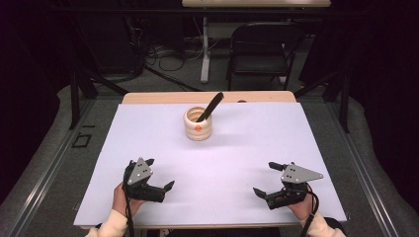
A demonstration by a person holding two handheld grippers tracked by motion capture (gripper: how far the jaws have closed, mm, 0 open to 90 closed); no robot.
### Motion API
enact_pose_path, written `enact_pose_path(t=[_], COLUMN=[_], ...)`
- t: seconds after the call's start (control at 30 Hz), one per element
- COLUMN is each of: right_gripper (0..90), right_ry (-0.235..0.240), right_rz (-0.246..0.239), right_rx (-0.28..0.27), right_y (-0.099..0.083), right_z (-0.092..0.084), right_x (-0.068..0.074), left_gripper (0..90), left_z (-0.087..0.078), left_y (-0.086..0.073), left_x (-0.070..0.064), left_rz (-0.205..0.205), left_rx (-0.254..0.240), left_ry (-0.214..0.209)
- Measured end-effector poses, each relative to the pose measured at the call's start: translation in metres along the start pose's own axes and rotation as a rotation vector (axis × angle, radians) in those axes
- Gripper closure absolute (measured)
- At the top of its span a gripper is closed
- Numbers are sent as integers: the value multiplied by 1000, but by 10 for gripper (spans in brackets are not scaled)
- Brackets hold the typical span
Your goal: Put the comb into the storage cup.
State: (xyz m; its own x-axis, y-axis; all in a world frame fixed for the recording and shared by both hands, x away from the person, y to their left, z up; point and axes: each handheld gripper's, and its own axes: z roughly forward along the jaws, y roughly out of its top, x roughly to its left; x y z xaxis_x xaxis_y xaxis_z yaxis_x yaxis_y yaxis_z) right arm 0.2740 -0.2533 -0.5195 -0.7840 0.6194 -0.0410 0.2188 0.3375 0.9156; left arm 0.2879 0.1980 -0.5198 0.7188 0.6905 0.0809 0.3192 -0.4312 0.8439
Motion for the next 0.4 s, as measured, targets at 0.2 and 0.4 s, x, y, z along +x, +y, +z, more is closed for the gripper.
enact_pose_path(t=[0.2,0.4], right_gripper=[3,2], right_ry=[-3,-4], right_rz=[-1,-3], right_rx=[0,-1], right_y=[0,0], right_z=[0,0], right_x=[0,0], left_gripper=[0,0], left_z=[-10,-15], left_y=[-8,-11], left_x=[-2,1], left_rz=[-38,-67], left_rx=[-12,-25], left_ry=[8,13])
